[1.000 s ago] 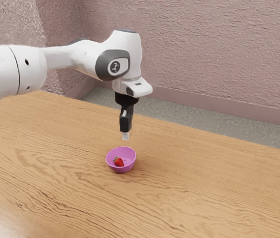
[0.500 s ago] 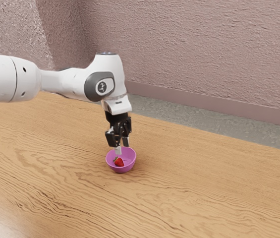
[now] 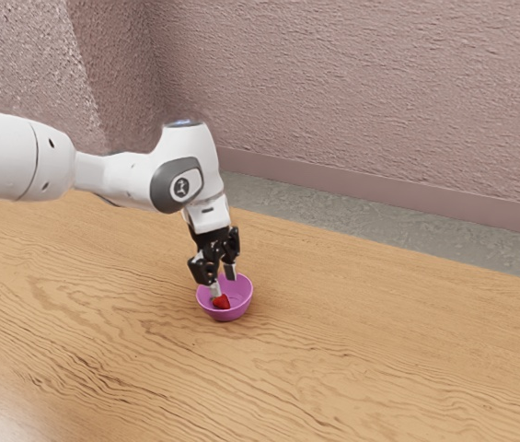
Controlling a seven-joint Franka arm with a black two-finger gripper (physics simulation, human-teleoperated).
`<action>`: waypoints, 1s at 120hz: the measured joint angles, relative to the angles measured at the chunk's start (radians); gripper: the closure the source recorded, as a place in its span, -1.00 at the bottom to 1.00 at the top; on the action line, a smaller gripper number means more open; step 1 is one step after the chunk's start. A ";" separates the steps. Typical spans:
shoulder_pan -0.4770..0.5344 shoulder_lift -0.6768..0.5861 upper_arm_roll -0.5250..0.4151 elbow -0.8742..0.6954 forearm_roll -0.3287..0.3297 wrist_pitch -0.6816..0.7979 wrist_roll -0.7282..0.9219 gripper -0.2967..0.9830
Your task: Take strawberry from the bowl
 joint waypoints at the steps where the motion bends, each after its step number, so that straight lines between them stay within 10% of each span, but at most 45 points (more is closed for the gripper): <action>1: 0.000 0.002 0.000 0.000 0.000 0.002 0.001 -0.01; 120: -0.018 0.077 0.041 -0.001 0.025 0.072 0.052 0.15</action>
